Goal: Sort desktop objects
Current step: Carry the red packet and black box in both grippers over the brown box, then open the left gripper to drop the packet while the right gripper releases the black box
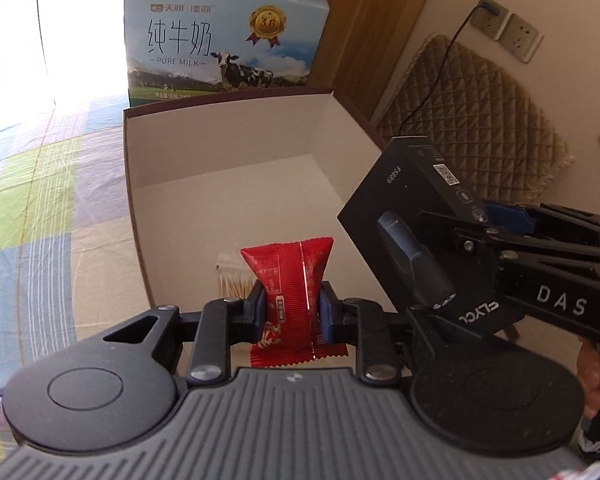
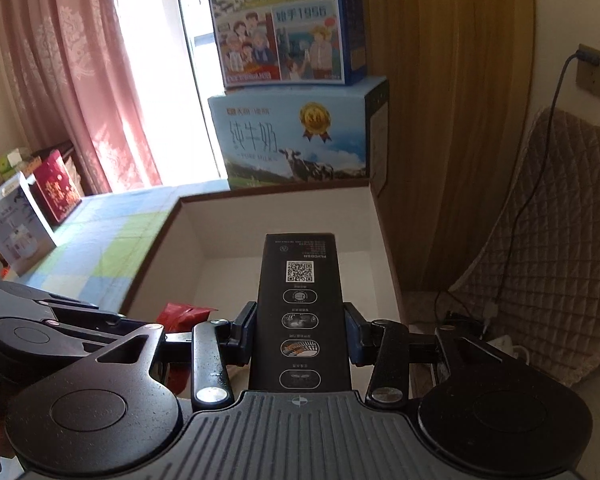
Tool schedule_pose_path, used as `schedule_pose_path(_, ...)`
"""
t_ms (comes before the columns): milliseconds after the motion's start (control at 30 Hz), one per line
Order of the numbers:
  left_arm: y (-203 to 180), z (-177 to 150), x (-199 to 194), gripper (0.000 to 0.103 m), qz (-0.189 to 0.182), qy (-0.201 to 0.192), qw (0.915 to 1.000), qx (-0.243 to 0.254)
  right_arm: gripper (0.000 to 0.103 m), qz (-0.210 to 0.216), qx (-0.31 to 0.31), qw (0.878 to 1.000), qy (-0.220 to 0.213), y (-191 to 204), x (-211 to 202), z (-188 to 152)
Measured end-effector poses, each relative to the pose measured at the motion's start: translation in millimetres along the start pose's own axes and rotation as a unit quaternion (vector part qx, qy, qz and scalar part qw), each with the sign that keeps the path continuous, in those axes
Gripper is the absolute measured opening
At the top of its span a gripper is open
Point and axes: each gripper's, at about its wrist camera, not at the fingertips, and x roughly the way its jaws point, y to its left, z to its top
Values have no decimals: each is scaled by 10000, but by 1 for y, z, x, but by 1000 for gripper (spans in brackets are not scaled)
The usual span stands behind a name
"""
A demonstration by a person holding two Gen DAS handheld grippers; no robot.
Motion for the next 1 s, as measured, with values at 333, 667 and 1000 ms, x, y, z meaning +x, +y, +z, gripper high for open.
schedule_pose_path(333,-3,9,52,22,280,421,9987,-11,40,2,-73,9995,310,-18,40,5)
schedule_pose_path(667,-3,18,81,27,325,622,9975,12,40,-32,-76,9992,400,-25,55,6)
schedule_pose_path(1000,0,23,81,42,545,603,9966,134,41,-202,-218,9982,523,-20,71,6)
